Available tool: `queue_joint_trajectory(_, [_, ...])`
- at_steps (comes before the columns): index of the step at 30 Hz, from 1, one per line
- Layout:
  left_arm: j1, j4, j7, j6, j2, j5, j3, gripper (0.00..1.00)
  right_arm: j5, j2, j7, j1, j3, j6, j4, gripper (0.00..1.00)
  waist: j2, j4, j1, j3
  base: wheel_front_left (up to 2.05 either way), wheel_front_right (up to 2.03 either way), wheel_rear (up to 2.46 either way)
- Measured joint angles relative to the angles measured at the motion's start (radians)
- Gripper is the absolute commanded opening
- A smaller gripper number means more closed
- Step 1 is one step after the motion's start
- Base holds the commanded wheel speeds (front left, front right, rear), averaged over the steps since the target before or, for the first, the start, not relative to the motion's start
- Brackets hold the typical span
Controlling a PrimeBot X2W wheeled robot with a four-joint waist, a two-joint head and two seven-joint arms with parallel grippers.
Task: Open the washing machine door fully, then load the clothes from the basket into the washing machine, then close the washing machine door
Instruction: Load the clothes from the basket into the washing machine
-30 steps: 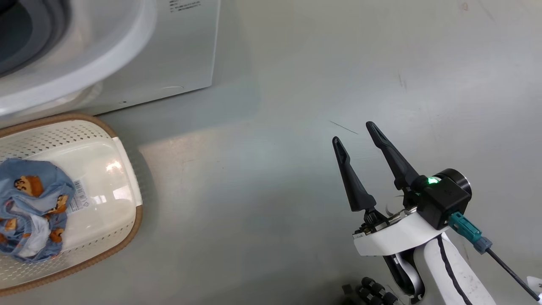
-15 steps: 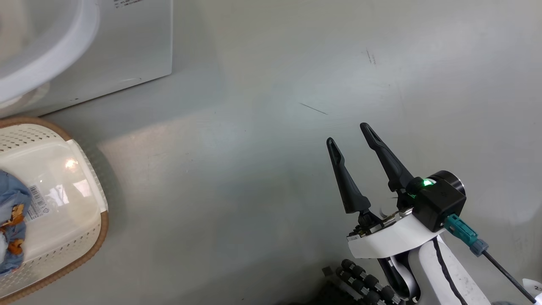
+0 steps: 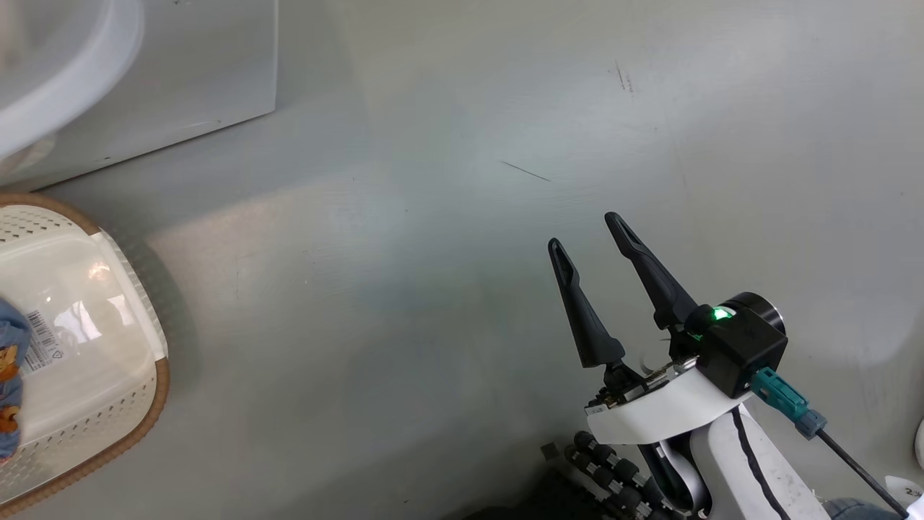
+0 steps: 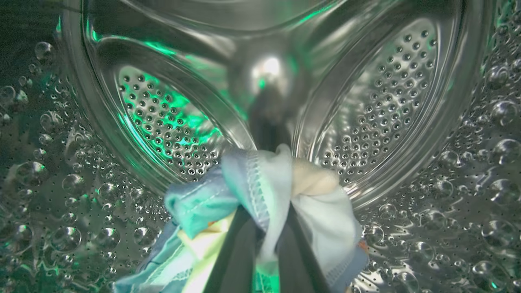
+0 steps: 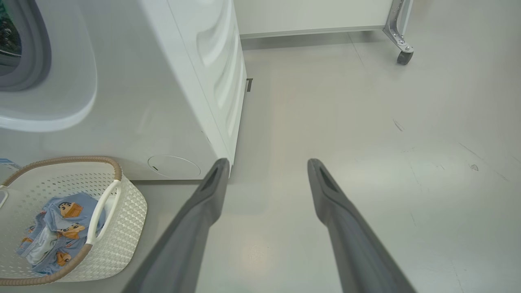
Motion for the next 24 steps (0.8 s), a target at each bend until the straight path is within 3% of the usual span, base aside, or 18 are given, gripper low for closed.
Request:
queue_joint_trajectory(7, [-0.094, 0.012, -0.068, 0.008, 0.028, 0.0, 0.03, 0.0, 0.003, 0.001, 0.0, 0.0, 0.002, 0.0, -0.005, 0.99, 0.0, -0.006, 0.0, 0.018, 0.0, 0.0, 0.0])
queue_joint_trajectory(16, [-0.092, 0.141, -0.053, 0.016, 0.028, 0.033, -0.002, 0.02, 0.014, 0.001, 0.0, 0.0, 0.01, -0.002, -0.004, 0.99, 0.0, -0.013, 0.0, 0.025, 0.0, 0.0, 0.0])
queue_joint_trajectory(17, [-0.092, 0.152, -0.05, 0.016, 0.028, 0.037, -0.006, 0.13, 0.015, 0.001, 0.0, 0.0, 0.01, -0.002, -0.004, 0.98, 0.0, -0.014, 0.0, 0.025, 0.0, 0.0, 0.0])
queue_joint_trajectory(18, [-0.092, 0.162, -0.046, 0.016, 0.028, 0.038, -0.009, 0.35, 0.016, 0.001, 0.0, 0.0, 0.01, -0.002, -0.004, 0.98, 0.0, -0.014, 0.0, 0.024, 0.0, 0.0, 0.0])
queue_joint_trajectory(19, [-0.092, 0.173, -0.039, 0.016, 0.028, 0.04, -0.014, 0.48, 0.017, 0.001, 0.0, 0.0, 0.01, -0.004, -0.003, 0.99, 0.0, -0.014, 0.0, 0.022, 0.0, 0.0, 0.0])
queue_joint_trajectory(20, [-0.091, 0.189, -0.036, 0.016, 0.027, 0.043, -0.019, 0.84, 0.018, 0.001, 0.0, -0.001, 0.011, -0.005, -0.001, 0.99, 0.0, -0.014, 0.0, 0.02, 0.0, 0.0, 0.0])
queue_joint_trajectory(21, [-0.09, 0.206, -0.024, 0.018, 0.023, 0.042, -0.019, 1.0, 0.018, 0.001, 0.0, -0.001, 0.011, -0.005, 0.0, 0.99, 0.0, -0.014, 0.0, 0.017, 0.0, 0.0, 0.0])
queue_joint_trajectory(24, [-0.087, 0.255, 0.011, 0.034, 0.014, 0.052, -0.038, 1.0, 0.022, 0.001, 0.0, -0.004, 0.009, -0.009, 0.0, 0.98, 0.0, -0.011, 0.0, 0.003, 0.0, 0.0, 0.0])
